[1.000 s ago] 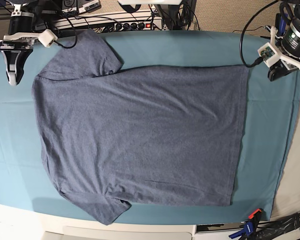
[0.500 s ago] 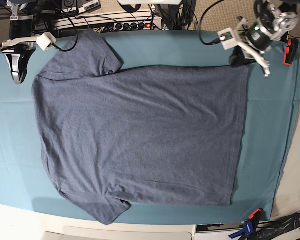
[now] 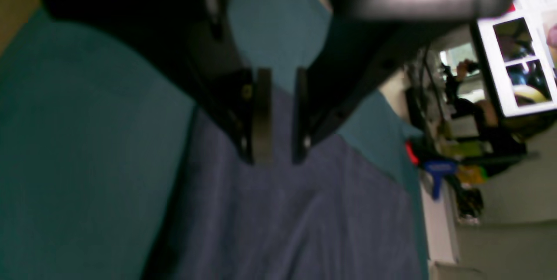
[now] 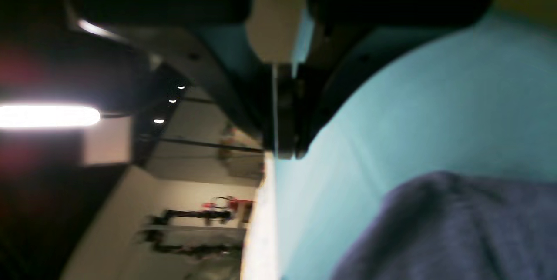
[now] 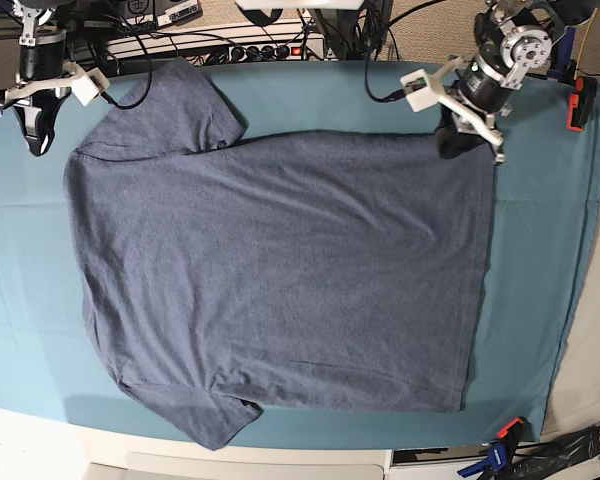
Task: Fold the T-shirt properly
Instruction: 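Grasp the shirt's shoulder corner near the left gripper with the left gripper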
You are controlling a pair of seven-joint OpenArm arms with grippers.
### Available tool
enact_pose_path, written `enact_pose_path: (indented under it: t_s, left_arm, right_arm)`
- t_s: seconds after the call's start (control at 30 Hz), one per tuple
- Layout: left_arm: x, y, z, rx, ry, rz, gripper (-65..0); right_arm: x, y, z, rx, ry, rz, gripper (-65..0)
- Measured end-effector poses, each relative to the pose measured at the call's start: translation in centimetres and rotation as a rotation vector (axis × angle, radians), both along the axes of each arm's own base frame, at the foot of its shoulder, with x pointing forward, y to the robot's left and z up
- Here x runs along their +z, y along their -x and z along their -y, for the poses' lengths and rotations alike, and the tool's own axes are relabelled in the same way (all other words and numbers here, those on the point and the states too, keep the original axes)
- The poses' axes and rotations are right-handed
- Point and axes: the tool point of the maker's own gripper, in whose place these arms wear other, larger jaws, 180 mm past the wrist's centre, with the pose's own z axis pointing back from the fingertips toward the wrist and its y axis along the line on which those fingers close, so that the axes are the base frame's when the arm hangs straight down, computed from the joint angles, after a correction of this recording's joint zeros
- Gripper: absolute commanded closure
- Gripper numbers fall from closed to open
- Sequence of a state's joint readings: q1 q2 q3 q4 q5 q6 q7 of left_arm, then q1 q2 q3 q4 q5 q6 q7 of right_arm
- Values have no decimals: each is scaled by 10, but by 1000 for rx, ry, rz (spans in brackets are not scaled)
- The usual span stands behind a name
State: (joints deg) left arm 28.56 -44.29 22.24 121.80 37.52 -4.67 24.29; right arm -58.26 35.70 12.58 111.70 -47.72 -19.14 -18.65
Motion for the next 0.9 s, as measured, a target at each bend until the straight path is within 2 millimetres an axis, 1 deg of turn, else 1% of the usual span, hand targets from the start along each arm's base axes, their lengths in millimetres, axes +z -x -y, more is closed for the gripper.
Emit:
enact_pose_path:
  t_s: [0.13,0.2,0.27,0.37,0.47,0.6,0.67,0.73,0.77,0.8,0.83,0.87,0.9]
  left_arm:
    - [1,1,5,-22,-46,36,-97]
    - [8,-4,-3,4,-94,103,-97]
    - [14,-8,-6,25,-105,148,-97]
    - [14,-8,-6,29,-98,147,-98]
    - [4,1,-5,13,-105,83,-104]
    - [-14,26,-2,-11,-108,-22,-137]
    - [-17,33,-2,-12,-107,-38,-159]
    - [-18,36,-2,-11,-107,-45,-164]
    - [-19,38,-3,-11,-108,-51,-164]
    - [-21,41,-3,-12,-107,-60,-164]
    - [-22,43,-3,-11,-107,-68,-164]
    - [-22,45,-2,-11,-106,-72,-164]
    - [-22,45,-2,-10,-103,-74,-164]
  right_arm:
    - [-6,2,0,-4,-7,-35,-22]
    - [-14,3,0,-1,-6,-81,-22]
    - [-20,5,0,0,-5,-124,-22]
    - [-21,5,0,5,-5,-126,-23]
    - [-21,4,-4,25,-11,-126,-23]
    - [-21,1,-13,74,-24,-123,-22]
    - [-19,-3,-13,74,-24,-108,-22]
    - [-17,-6,-12,64,-43,-94,-23]
    - [-20,-5,-12,63,-44,-113,-23]
    - [-29,-2,-11,62,-43,-168,-28]
    - [-40,3,-10,55,-44,-238,-52]
    - [-46,6,-10,62,-44,-282,-90]
    - [-47,7,-11,66,-44,-290,-140]
